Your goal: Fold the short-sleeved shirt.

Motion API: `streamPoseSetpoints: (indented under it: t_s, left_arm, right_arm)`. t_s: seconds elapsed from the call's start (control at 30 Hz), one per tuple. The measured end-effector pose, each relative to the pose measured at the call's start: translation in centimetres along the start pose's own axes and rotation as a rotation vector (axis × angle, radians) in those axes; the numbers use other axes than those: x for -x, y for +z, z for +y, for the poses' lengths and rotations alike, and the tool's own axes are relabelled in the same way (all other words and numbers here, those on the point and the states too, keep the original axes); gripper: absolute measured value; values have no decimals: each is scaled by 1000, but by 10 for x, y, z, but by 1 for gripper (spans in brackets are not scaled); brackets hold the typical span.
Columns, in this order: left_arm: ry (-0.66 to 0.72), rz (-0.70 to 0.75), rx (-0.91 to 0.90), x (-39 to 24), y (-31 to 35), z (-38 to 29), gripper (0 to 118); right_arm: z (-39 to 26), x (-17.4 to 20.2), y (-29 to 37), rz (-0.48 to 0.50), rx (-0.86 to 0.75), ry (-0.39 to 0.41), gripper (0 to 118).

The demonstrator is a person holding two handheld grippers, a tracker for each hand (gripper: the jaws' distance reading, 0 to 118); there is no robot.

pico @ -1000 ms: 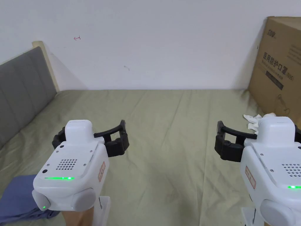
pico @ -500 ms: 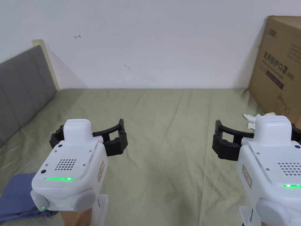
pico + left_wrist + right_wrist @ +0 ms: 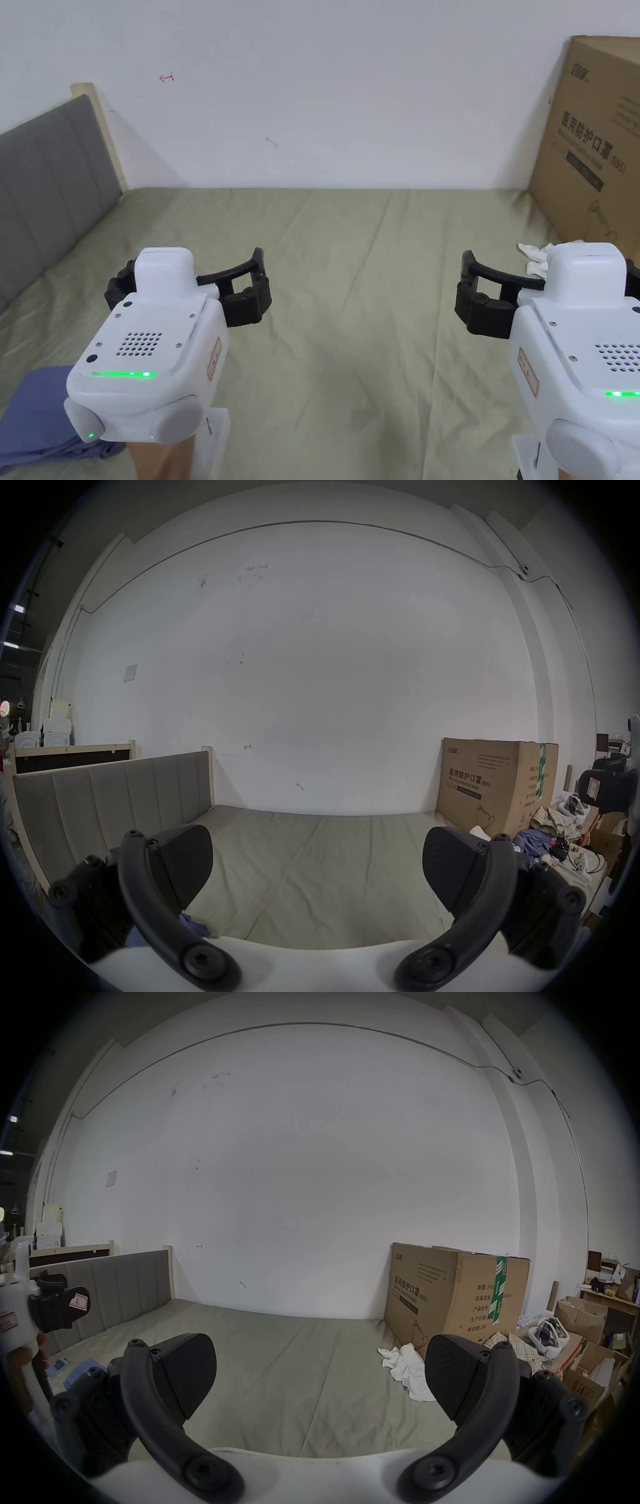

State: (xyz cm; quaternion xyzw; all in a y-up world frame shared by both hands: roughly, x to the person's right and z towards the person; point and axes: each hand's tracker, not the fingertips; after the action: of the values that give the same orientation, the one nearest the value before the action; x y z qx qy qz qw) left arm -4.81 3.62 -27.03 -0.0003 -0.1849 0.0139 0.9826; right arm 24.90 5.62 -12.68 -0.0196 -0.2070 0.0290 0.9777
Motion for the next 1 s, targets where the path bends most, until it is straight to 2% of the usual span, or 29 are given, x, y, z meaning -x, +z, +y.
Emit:
streamPoseSetpoints:
  t_s: [1.0]
  left_arm:
    - [-4,6,0,-1,-3,1,118]
  right_arm:
    - [0,0,-4,-32,7,22,118]
